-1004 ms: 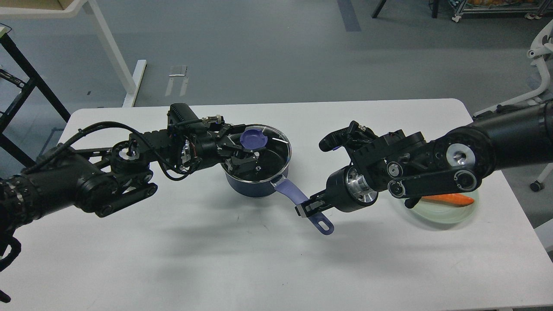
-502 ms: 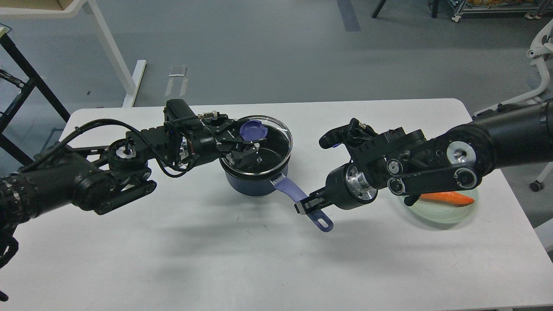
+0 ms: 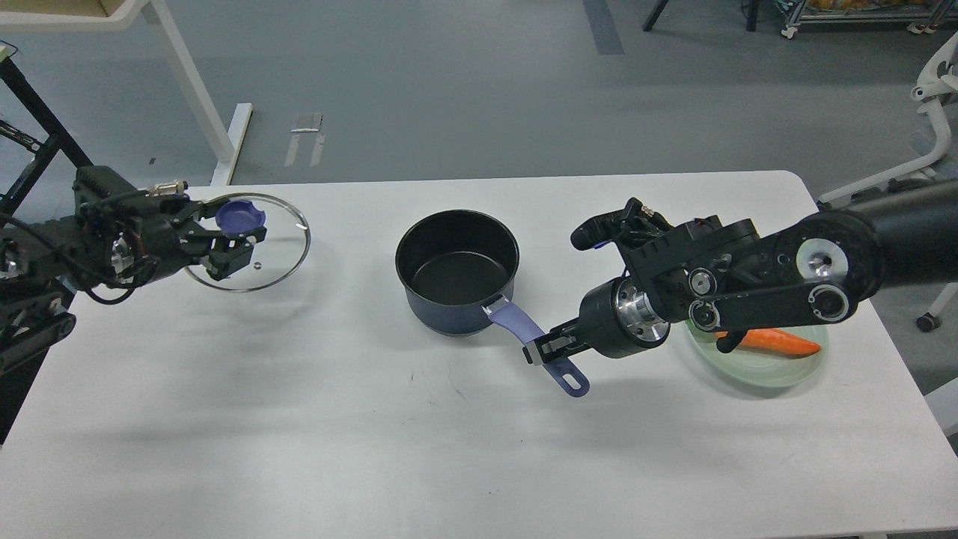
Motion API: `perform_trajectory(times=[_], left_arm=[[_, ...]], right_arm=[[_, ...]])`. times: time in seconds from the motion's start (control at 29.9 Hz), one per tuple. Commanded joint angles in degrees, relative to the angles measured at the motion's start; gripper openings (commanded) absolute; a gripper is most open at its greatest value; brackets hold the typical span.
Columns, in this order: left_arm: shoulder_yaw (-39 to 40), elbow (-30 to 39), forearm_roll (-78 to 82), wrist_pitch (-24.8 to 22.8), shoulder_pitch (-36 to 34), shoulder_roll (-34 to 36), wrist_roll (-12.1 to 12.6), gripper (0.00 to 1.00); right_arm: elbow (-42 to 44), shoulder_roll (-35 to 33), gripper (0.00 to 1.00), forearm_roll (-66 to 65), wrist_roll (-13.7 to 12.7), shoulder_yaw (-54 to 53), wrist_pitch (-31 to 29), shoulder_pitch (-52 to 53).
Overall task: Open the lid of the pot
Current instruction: 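Move the glass lid beside the pan and set it on the table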
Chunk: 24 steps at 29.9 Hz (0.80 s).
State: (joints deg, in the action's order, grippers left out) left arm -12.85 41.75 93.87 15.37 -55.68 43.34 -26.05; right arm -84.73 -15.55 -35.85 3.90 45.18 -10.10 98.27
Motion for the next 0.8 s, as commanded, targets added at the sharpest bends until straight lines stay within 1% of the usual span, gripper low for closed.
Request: perform_trajectory(times=[0.0, 0.1, 0.2, 0.3, 0.4, 0.44, 0.47, 0.5, 0.54, 0.67, 0.77], left_arm=[[-0.25, -4.39, -4.38, 0.01, 3.64, -0.1, -1.28, 0.42], [-0.42, -8.07, -8.08, 0.1, 7.07, -1.5, -1.46, 0.42], [-0.42, -13.08, -8.44, 0.53, 8.22, -4.57, -1.64, 0.42], [-0.42, -14.5, -8.53, 1.15, 9.27, -5.29, -1.95, 0.45], [-0.42, -14.68, -8.62, 1.15, 9.71, -5.38, -1.95, 0.56], [-0.42, -14.68, -8.79, 1.24, 9.71, -5.38, -1.95, 0.63], [-0.42, -14.77, -8.97, 1.41, 9.71, -5.46, -1.95, 0.74], [-0.34, -14.77, -9.06, 1.59, 9.63, -5.46, -1.95, 0.81], [-0.42, -14.77, -9.23, 1.85, 9.63, -5.38, -1.95, 0.84], [-0.42, -14.77, -9.32, 1.77, 9.63, -5.2, -1.95, 0.89], [-0.42, -14.68, -9.41, 1.77, 9.54, -5.2, -1.95, 0.9]], right_arm=[[0.01, 0.08, 0.18, -0.01, 0.05, -0.09, 0.0, 0.08], [-0.08, 0.08, 0.18, -0.01, 0.05, -0.09, 0.08, 0.17], [-0.08, 0.08, 0.18, -0.01, 0.05, -0.09, 0.0, 0.26], [-0.08, -0.09, 0.18, -0.01, 0.05, -0.09, 0.0, 0.17], [-0.08, -0.09, 0.18, -0.01, 0.05, -0.09, 0.0, 0.17], [-0.08, -0.09, 0.18, -0.01, 0.05, -0.09, 0.0, 0.17], [0.01, -0.01, 0.18, -0.09, 0.05, -0.09, 0.0, 0.17], [0.09, 0.17, 0.2, -0.09, 0.05, -0.09, 0.08, 0.17], [0.27, 0.17, 0.22, -0.09, 0.05, -0.18, 0.08, 0.17], [0.18, 0.08, 0.23, -0.09, 0.05, -1.06, 0.08, 0.17], [0.09, 0.08, 0.23, -0.09, 0.05, -1.06, 0.08, 0.08]])
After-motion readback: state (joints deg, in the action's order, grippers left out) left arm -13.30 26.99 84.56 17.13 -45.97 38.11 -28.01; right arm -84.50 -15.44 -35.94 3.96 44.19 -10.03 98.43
